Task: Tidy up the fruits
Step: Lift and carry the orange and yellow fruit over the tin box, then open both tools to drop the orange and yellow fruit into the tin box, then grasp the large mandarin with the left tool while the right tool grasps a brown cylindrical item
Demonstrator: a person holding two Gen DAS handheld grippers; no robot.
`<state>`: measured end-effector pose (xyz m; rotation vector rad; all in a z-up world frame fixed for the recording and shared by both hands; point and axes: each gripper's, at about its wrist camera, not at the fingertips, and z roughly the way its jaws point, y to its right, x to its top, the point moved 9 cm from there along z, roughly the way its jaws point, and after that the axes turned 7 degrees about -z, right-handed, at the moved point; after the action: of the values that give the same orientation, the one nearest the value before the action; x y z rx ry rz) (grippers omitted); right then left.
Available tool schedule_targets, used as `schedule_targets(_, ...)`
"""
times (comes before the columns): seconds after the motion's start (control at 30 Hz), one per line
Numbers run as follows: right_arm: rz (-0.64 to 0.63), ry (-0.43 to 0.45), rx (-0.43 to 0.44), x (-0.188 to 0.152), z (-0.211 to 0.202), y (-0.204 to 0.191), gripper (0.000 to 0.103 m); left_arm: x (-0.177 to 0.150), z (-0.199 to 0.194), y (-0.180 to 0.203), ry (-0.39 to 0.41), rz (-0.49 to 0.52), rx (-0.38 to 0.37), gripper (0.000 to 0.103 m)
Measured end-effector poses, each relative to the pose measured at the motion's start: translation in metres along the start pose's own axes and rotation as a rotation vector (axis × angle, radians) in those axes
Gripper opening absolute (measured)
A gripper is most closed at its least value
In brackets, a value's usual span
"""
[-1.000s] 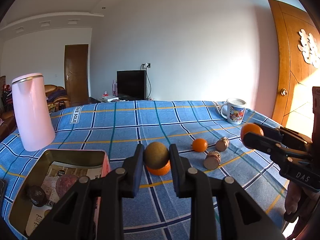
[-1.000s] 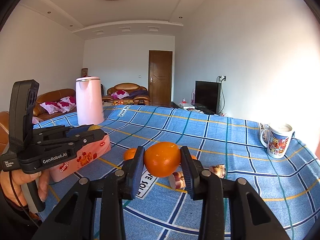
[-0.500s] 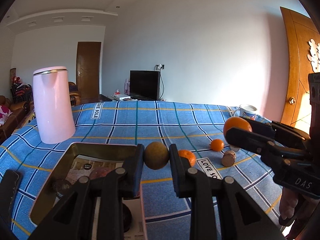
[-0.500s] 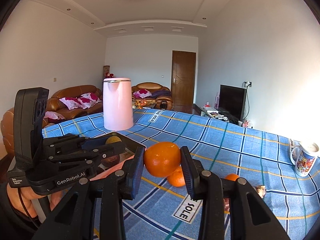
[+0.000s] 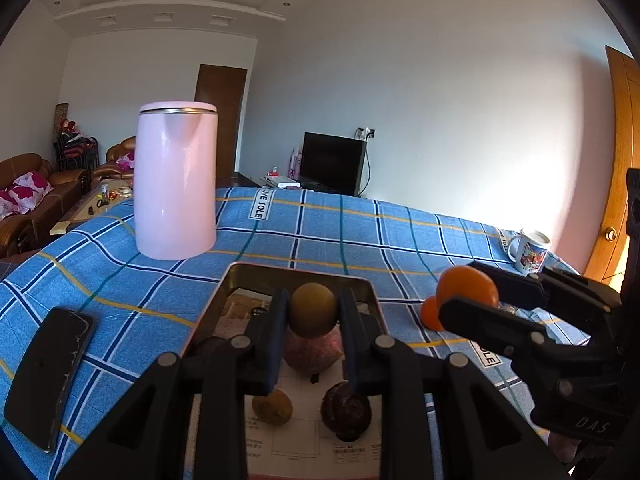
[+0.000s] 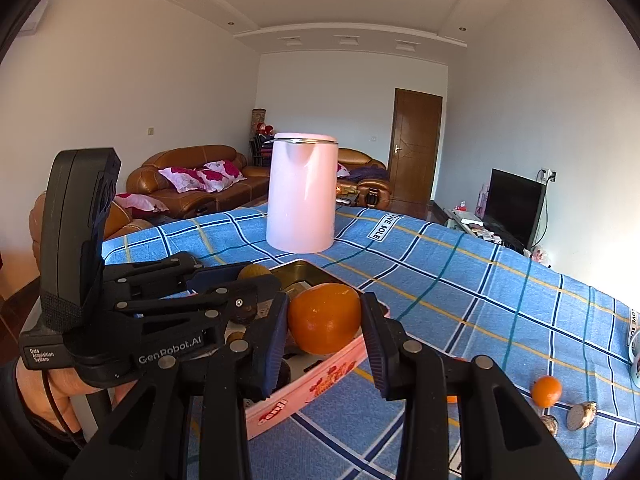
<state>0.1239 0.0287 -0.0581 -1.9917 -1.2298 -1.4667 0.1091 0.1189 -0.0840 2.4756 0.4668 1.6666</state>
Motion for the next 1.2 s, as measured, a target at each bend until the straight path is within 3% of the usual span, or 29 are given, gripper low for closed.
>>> schedule_targets(0.3, -0.008, -0.057, 0.075, -0.008, 0.030, -0.029, 0.038, -0.004, 0.000, -0.039, -0.025, -0.065, 0.030, 0.026)
schedule_targets(0.87, -0.020, -0.253, 0.185, -0.034, 0.076, -0.061, 0.039, -0.018, 0.011, -0.058, -0.088, -0.079, 0.071, 0.028)
schedule_targets(0.93, -0.017, -0.268, 0.182, -0.035, 0.080, -0.062, 0.040, -0.018, 0.010, -0.055, -0.090, -0.076, 0.070, 0.034)
schedule_targets(1.07, -0.008, -0.216, 0.142, -0.031, 0.063, -0.047, 0.045, -0.009, 0.002, -0.046, -0.055, -0.072, 0.072, 0.063)
schedule_targets(1.2, 0.006, -0.153, 0.034, -0.032, 0.028, -0.002, 0.063, -0.001, -0.005, -0.018, -0.032, -0.041, 0.028, 0.069)
